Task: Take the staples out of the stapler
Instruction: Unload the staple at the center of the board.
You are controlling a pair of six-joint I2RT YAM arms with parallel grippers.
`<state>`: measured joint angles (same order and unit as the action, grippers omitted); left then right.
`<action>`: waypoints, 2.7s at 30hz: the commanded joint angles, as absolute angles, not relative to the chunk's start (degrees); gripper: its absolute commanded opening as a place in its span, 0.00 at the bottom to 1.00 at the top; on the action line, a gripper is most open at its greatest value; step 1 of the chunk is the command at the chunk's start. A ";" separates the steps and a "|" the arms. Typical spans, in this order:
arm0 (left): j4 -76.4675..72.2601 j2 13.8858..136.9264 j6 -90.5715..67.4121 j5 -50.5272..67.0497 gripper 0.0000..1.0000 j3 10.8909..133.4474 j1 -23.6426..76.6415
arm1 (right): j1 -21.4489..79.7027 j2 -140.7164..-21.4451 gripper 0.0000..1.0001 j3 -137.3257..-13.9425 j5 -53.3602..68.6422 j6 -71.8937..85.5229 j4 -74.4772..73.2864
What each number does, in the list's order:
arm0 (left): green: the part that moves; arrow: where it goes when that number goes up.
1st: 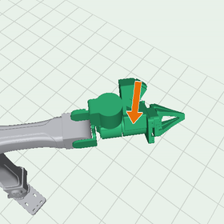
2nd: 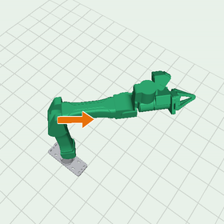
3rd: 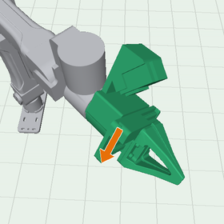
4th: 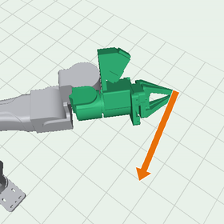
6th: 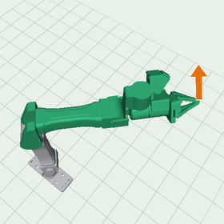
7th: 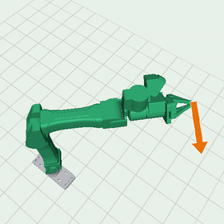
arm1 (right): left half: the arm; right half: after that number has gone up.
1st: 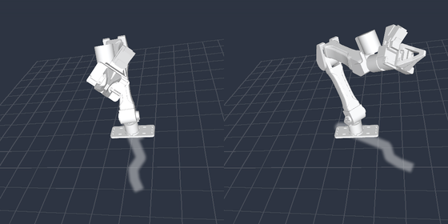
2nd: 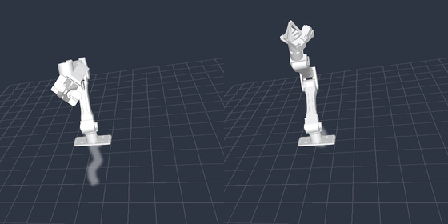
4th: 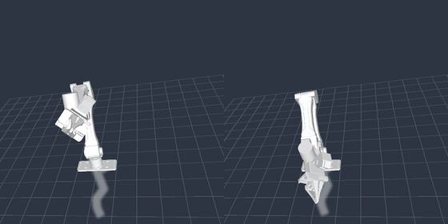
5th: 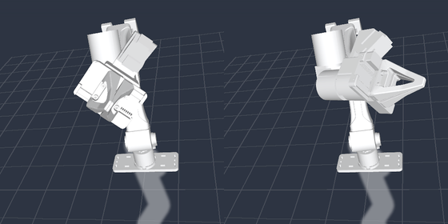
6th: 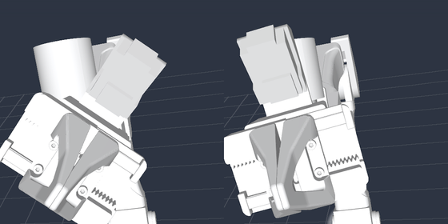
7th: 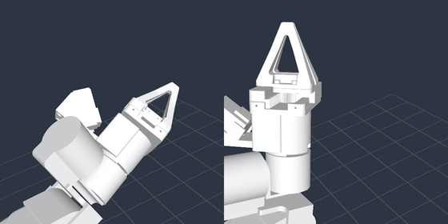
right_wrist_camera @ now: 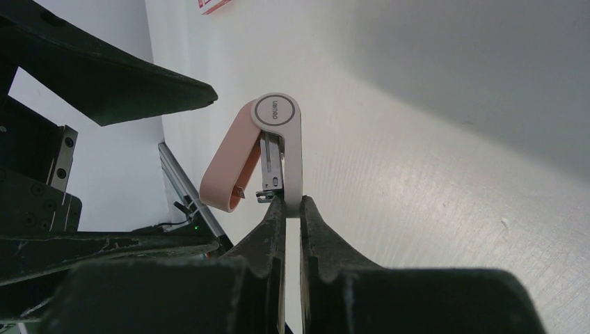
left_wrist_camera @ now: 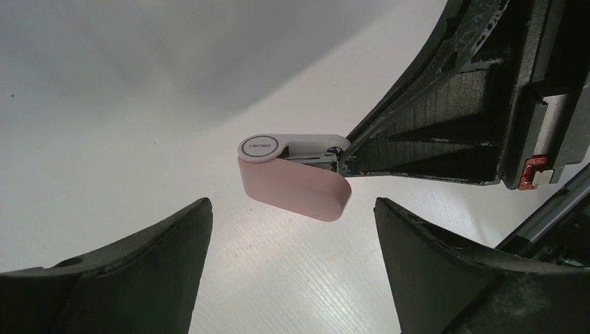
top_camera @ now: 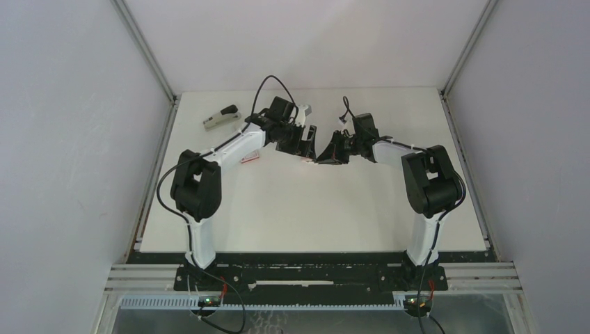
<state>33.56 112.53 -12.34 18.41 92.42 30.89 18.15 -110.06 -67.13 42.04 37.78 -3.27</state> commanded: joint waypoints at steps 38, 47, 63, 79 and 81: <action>30.23 109.98 -11.65 19.84 0.72 89.63 25.27 | 17.89 -109.58 0.00 -70.14 44.18 35.13 -2.15; 28.87 108.91 -12.30 23.10 0.60 87.37 22.27 | 17.07 -108.49 0.00 -69.49 47.09 34.78 -0.08; 27.93 105.82 -9.91 30.16 0.86 88.86 21.65 | 17.18 -105.33 0.00 -70.05 44.65 25.36 -2.88; 24.48 102.81 -4.56 33.16 0.94 82.47 19.14 | 21.94 -99.25 0.00 -66.36 32.89 -3.69 -4.13; 23.34 102.36 -4.18 33.80 0.94 81.47 18.84 | 22.91 -97.63 0.00 -64.22 31.53 -6.63 -2.15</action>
